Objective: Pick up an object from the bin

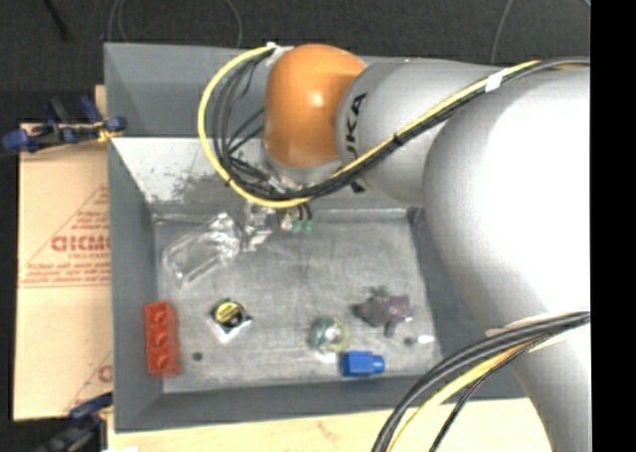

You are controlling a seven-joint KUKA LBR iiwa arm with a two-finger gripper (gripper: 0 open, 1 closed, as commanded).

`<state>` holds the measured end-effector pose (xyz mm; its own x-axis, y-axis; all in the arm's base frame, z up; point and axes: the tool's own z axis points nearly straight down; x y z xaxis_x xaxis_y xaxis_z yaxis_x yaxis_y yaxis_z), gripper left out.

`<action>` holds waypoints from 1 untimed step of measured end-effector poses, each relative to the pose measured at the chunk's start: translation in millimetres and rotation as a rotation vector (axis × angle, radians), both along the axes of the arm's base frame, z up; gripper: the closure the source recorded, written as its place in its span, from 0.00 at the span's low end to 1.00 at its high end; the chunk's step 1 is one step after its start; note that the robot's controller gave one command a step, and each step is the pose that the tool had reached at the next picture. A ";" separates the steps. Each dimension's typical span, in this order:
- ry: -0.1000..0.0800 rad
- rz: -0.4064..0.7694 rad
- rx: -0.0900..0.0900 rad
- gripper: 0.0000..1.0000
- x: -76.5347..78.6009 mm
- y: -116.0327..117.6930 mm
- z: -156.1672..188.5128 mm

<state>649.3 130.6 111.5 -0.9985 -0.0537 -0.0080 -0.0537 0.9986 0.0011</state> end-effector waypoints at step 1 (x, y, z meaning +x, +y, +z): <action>0.003 -0.001 -0.002 0.00 -1.2 -1.8 -2.3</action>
Offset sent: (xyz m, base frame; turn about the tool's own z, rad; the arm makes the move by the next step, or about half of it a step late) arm 0.0000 0.0000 0.0000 0.0000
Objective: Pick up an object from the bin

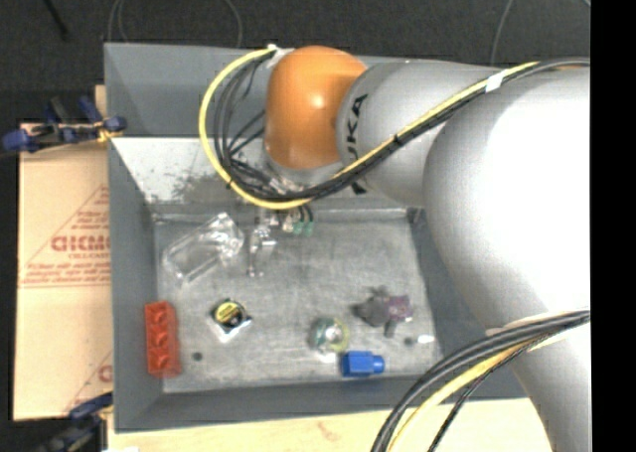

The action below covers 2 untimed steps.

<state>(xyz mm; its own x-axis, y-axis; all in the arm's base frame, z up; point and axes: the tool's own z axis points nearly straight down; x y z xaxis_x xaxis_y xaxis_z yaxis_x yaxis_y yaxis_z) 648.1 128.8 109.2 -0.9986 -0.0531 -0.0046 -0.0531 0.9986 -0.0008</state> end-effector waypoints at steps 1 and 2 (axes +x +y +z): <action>-0.003 0.343 0.002 0.00 6.0 53.2 2.6; -0.002 0.357 0.001 0.00 -2.7 48.4 -33.2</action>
Offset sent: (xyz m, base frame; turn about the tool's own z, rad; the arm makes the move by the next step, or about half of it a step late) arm 0.0044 0.0526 0.0009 -0.3435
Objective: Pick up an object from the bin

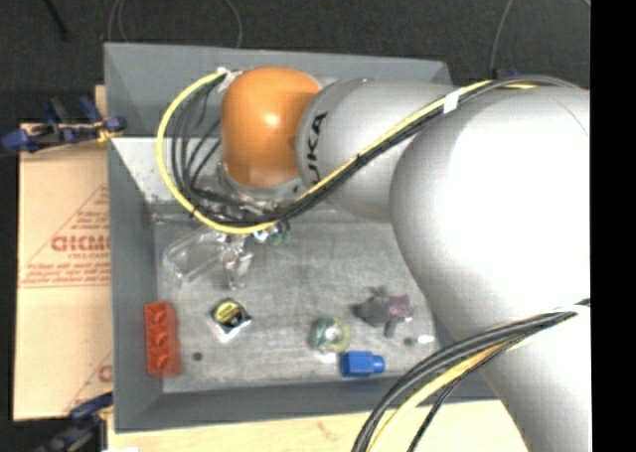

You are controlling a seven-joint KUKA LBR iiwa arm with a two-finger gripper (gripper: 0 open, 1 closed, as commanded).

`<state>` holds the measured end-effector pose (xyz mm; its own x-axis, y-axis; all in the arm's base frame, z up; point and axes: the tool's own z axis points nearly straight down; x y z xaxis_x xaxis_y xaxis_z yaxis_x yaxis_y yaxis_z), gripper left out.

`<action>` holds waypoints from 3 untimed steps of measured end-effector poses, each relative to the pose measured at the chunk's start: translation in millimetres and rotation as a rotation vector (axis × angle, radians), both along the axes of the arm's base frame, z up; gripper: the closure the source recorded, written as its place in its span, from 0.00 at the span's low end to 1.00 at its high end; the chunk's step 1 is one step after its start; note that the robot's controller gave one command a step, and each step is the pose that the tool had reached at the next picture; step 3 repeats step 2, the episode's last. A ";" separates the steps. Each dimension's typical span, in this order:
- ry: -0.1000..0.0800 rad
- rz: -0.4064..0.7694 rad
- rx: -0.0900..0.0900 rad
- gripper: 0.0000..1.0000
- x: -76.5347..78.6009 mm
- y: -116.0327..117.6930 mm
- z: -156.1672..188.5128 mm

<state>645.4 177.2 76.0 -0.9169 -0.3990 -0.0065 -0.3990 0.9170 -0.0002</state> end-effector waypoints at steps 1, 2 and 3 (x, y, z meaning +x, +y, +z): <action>-0.004 0.000 0.001 1.00 1.4 0.1 2.7; -0.005 0.148 -0.002 1.00 -1.3 2.4 158.0; -0.005 0.148 -0.002 1.00 -1.3 2.4 158.0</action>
Offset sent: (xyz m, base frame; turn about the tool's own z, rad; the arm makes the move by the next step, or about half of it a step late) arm 0.0000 0.0000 0.0000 0.0000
